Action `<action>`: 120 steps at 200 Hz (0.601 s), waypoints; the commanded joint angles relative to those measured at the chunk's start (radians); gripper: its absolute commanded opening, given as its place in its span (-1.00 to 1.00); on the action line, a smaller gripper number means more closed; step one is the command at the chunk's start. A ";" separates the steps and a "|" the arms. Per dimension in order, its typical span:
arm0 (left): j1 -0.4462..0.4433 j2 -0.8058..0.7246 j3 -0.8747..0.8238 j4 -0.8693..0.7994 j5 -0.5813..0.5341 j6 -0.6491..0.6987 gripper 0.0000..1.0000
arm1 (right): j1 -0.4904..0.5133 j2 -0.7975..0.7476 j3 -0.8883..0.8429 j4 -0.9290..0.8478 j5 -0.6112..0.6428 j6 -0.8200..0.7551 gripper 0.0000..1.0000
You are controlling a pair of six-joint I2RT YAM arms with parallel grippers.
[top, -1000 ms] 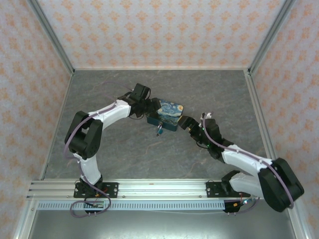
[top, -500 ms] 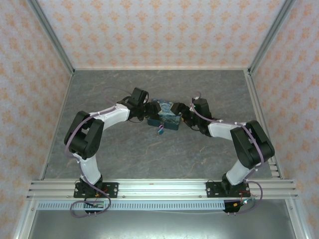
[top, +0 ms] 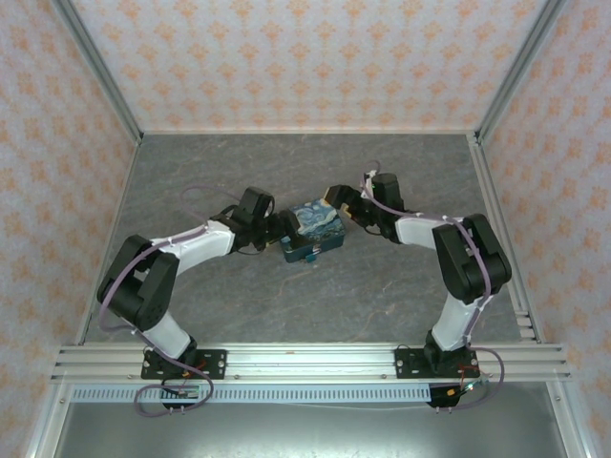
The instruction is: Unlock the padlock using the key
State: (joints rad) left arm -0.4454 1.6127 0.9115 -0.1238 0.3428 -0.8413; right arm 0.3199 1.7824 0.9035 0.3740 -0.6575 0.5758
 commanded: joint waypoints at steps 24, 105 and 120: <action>0.002 -0.106 0.019 -0.126 -0.148 0.014 0.74 | -0.075 -0.152 -0.076 -0.060 0.021 -0.098 0.94; 0.003 -0.282 0.023 -0.211 -0.282 0.028 0.86 | -0.105 -0.386 -0.277 -0.049 -0.058 -0.077 0.87; 0.003 -0.307 0.008 -0.205 -0.285 0.019 0.86 | -0.105 -0.411 -0.312 -0.025 -0.086 -0.055 0.70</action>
State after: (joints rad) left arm -0.4450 1.3525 0.9192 -0.2935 0.1181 -0.8368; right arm 0.2131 1.4265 0.6312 0.3286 -0.6987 0.5144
